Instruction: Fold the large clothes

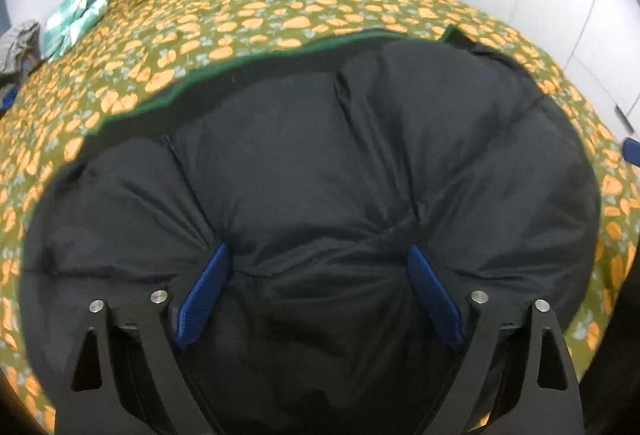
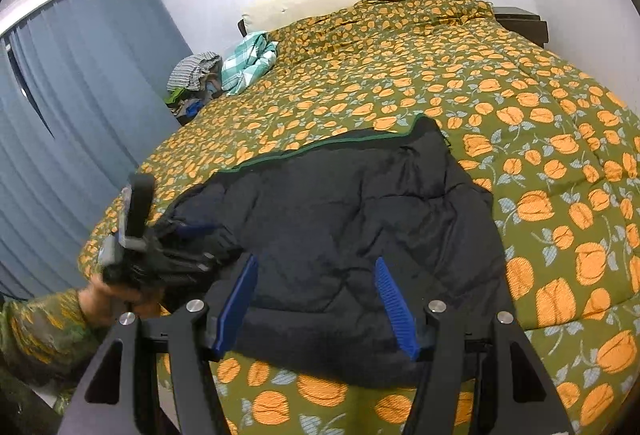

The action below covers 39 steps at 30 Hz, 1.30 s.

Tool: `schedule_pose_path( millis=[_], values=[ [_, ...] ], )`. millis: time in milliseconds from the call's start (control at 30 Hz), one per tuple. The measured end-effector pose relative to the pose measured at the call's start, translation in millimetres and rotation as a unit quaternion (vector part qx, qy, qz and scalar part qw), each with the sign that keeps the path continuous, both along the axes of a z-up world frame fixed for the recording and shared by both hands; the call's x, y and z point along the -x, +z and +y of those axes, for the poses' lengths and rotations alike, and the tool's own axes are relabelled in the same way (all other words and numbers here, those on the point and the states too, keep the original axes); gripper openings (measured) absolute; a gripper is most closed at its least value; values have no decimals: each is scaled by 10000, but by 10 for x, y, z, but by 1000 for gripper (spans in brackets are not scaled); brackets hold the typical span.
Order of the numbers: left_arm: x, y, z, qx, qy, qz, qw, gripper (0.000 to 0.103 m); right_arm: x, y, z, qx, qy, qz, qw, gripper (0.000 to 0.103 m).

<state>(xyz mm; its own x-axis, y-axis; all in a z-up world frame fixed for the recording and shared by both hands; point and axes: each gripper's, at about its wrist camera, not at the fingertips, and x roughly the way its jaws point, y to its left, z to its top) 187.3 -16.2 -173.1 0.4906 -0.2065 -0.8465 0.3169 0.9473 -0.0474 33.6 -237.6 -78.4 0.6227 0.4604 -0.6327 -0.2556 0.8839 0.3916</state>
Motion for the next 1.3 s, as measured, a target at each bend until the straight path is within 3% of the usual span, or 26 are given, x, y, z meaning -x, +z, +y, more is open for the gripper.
schedule_pose_path(
  millis=[167, 300, 400, 600, 1167, 1300],
  values=[
    [44, 87, 28, -40, 20, 36, 10000, 88, 51, 15, 70, -26, 89, 0, 10000, 62],
    [359, 289, 35, -12, -69, -112, 9999, 85, 141, 45, 74, 47, 129, -40, 9999, 62],
    [531, 184, 50, -3, -2, -118, 9999, 85, 188, 31, 69, 12, 124, -28, 9999, 62],
    [447, -33, -9, -138, 74, -162, 9997, 87, 168, -51, 96, -109, 30, 151, 9998, 62],
    [830, 240, -37, -40, -162, -141, 9998, 88, 210, -121, 32, -104, -216, 335, 9991, 63],
    [901, 289, -6, 20, -189, -102, 9998, 87, 202, -137, -45, 57, -455, 422, 9981, 79]
  ],
)
